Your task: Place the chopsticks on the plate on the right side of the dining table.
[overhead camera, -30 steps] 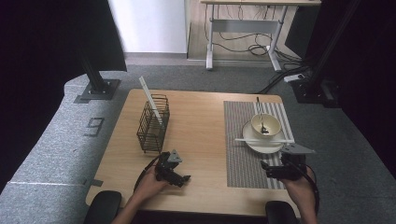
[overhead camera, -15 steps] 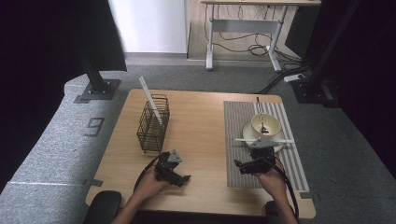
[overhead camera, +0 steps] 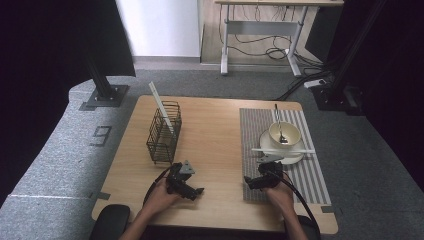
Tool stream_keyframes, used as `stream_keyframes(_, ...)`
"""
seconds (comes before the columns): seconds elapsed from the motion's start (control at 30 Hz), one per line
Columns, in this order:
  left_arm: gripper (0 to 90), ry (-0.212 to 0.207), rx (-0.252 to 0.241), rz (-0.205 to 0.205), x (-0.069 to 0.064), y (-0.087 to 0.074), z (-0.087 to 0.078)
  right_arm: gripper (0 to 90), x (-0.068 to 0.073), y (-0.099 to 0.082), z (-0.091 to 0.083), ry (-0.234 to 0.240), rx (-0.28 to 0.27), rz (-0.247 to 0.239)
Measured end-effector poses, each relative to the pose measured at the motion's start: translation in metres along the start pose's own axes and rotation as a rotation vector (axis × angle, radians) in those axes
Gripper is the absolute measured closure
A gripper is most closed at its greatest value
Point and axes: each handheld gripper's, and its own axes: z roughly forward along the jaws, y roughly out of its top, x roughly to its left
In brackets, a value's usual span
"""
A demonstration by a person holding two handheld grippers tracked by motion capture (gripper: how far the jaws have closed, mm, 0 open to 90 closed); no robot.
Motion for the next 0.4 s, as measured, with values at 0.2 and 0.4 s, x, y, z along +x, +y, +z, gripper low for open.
stream_keyframes(0.2,0.0,0.000,0.000,0.000,0.000,0.000,0.000,0.0,0.000,-0.012,0.013,0.004,-0.007,0.013)
stream_keyframes(0.4,0.0,0.000,0.000,0.001,0.000,0.000,0.000,0.0,0.000,-0.015,0.013,0.002,-0.026,0.014)
